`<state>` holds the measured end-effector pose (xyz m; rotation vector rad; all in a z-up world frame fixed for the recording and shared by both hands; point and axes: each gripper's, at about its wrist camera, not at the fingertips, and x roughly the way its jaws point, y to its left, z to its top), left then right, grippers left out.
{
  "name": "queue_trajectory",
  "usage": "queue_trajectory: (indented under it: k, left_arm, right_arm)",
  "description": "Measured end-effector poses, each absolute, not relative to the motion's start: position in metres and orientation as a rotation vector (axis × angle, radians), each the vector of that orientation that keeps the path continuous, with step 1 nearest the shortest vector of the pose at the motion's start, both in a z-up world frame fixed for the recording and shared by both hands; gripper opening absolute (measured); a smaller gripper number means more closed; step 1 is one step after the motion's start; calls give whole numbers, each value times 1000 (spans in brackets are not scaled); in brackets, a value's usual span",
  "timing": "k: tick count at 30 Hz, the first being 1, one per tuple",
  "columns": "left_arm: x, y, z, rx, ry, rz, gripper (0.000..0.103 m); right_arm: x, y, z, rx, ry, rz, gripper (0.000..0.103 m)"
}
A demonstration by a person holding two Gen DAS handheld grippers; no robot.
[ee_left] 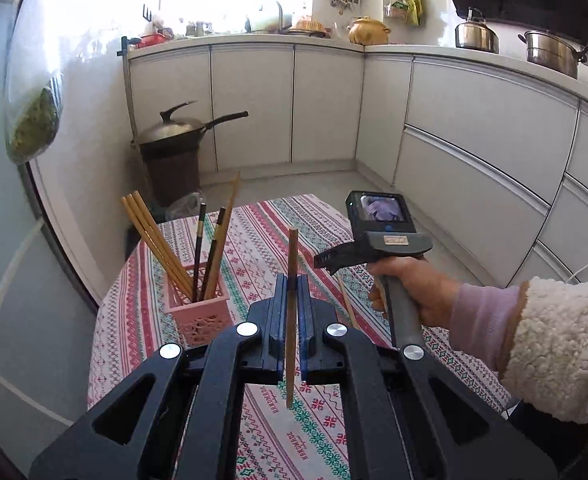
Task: Organize utensils
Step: 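Close the left gripper on a light chopstick while the right gripper grasps the other, then lift both light chopsticks and carry them over the pink basket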
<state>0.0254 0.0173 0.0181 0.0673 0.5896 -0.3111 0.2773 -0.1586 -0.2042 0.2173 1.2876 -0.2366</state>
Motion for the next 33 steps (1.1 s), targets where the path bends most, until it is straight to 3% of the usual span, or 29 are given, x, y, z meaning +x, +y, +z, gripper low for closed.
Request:
queue_trajectory:
  k: [2,3,4,6,12,33]
  left_arm:
    - [24,21,23,71,572,-299,4]
    - [24,23,26,66,566,-294,4]
    - [23,25,28,60,562,-289,4]
    - [23,29,31,45,553,-282,4]
    - [23,35,32,25,551,-277,4]
    - [20,41,32,-49,610,-224,4]
  right_arm:
    - [288,-151,-216,187,1331,-235,70]
    - [292,-145,-215,148,1304,-232,57]
    - [295,-141,-215,130,1297,-210,50]
    - [297,-134,-213,128,1297,-166,6]
    - [275,-128,-199,147,1258,-124,6]
    - [112,-148,-14,265,848,171,6]
